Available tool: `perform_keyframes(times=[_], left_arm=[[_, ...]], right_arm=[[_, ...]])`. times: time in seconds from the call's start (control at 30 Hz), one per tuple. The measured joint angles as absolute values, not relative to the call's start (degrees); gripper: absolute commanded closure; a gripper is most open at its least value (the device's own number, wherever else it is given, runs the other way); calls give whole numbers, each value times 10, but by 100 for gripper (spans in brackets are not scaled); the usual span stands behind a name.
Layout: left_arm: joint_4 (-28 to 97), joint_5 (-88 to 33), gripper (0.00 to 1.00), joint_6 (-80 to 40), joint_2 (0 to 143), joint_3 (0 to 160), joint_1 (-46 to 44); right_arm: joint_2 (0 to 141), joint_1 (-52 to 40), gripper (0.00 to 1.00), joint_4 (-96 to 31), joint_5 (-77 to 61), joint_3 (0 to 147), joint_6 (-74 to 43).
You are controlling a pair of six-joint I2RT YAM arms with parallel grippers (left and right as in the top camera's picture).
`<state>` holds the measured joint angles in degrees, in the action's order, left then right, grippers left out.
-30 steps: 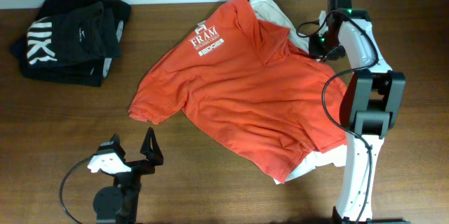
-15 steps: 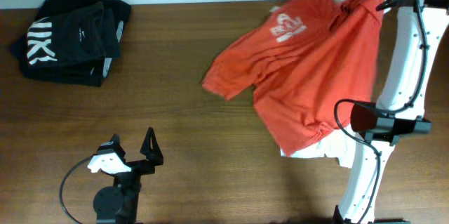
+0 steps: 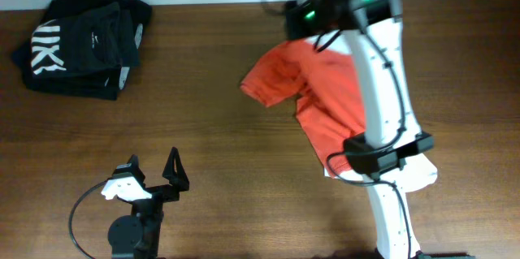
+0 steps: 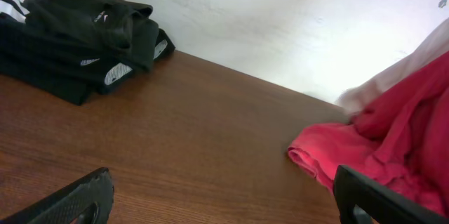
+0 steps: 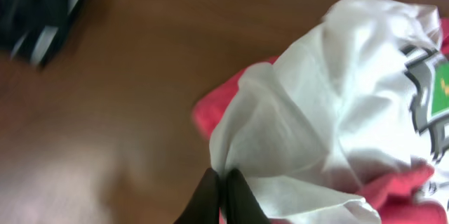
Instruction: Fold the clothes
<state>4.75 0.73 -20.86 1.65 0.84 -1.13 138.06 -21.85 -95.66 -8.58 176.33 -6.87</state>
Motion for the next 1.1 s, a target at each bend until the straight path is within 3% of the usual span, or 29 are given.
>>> perform_keyframes(times=[0.03, 0.07, 0.2, 0.3, 0.53, 0.6, 0.73, 0.9, 1.1], left_arm=[[48, 7, 1, -209, 17, 8, -11], [47, 7, 1, -209, 17, 8, -11], [48, 7, 1, -209, 17, 8, -11], [48, 7, 1, -209, 17, 8, -11], [48, 7, 1, -209, 17, 8, -11], [48, 7, 1, -209, 16, 8, -11], [48, 7, 1, -209, 16, 8, -11], [48, 7, 1, -209, 16, 8, -11], [48, 7, 1, -209, 17, 8, -11]], right_arm=[[1381, -246, 11, -966, -87, 1763, -68], [1381, -287, 1, -970, -89, 1763, -65], [1381, -319, 1, -970, 10, 1763, -61], [1380, -234, 1, -969, 55, 1744, -79], [1406, -110, 0, -746, 33, 1409, -74], [1409, -83, 23, -691, 0, 1322, -57], [1409, -81, 94, -645, -9, 1282, -43], [1411, -82, 96, -680, 22, 1301, -43], [1415, -81, 96, -831, 25, 1577, -44]])
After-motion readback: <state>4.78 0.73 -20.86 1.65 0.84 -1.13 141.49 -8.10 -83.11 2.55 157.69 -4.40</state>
